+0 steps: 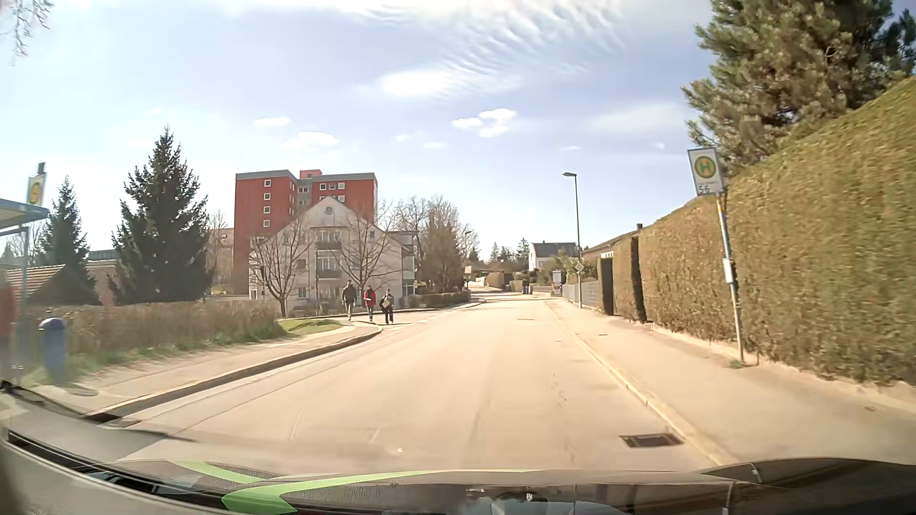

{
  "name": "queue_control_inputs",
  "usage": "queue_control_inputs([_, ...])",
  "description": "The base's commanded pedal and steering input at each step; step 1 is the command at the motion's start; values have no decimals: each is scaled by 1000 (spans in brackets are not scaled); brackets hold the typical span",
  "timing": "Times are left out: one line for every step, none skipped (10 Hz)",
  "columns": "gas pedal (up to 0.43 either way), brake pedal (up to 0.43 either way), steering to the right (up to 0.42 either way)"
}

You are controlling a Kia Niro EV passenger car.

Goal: Follow the waypoints while adhering to traffic rules and regulations

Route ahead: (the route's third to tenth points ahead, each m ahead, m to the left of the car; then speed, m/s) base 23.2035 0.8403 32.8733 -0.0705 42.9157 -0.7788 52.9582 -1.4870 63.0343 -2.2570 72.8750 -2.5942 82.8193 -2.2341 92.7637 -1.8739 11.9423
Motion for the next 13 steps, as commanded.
queue_control_inputs([169,0,25])
queue_control_inputs([169,0,25])
queue_control_inputs([169,0,25])
queue_control_inputs([169,0,25])
queue_control_inputs([169,0,25])
queue_control_inputs([169,0,25])
queue_control_inputs([169,0,25])
queue_control_inputs([169,0,25])
queue_control_inputs([169,0,25])
queue_control_inputs([169,0,22])
queue_control_inputs([150,0,19])
queue_control_inputs([150,0,16])
queue_control_inputs([150,0,14])
